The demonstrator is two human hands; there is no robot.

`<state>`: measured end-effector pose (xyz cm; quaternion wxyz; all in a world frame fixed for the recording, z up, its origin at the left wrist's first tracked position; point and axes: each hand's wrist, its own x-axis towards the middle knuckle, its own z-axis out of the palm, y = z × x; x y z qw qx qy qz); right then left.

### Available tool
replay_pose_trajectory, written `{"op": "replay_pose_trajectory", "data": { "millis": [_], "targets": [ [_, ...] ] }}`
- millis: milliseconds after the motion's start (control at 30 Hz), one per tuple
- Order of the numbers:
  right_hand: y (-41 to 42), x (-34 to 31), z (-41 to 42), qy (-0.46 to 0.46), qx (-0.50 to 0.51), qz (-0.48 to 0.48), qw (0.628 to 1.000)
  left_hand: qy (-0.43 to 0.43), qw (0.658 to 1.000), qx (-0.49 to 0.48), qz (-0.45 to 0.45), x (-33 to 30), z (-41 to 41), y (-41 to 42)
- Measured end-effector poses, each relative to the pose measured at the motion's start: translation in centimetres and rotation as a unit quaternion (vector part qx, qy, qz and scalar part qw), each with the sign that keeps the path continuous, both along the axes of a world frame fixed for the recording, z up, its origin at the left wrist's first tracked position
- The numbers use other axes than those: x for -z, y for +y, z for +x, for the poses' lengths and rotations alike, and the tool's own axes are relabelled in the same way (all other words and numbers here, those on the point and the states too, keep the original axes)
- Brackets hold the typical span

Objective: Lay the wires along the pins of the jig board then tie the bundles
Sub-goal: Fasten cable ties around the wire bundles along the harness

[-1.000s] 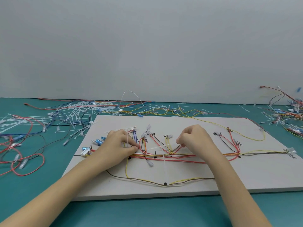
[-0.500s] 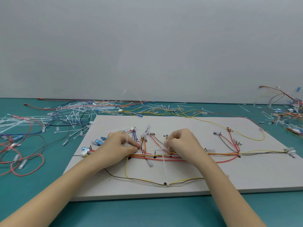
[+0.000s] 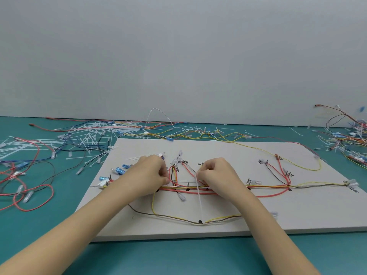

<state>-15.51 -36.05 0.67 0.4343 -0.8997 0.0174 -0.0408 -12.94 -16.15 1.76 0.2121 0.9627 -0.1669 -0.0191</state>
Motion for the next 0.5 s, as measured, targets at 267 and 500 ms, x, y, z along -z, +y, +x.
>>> {"op": "replay_pose_trajectory", "data": {
  "millis": [267, 500],
  "targets": [
    [0.3, 0.3, 0.0, -0.008, 0.010, 0.007, 1.000, 0.005, 0.972, 0.053, 0.228, -1.1, -0.3, -1.5],
    [0.3, 0.3, -0.1, -0.013, 0.008, -0.004, 1.000, -0.039, 0.951, 0.083, 0.294, -1.3, -0.8, -1.8]
  ]
}}
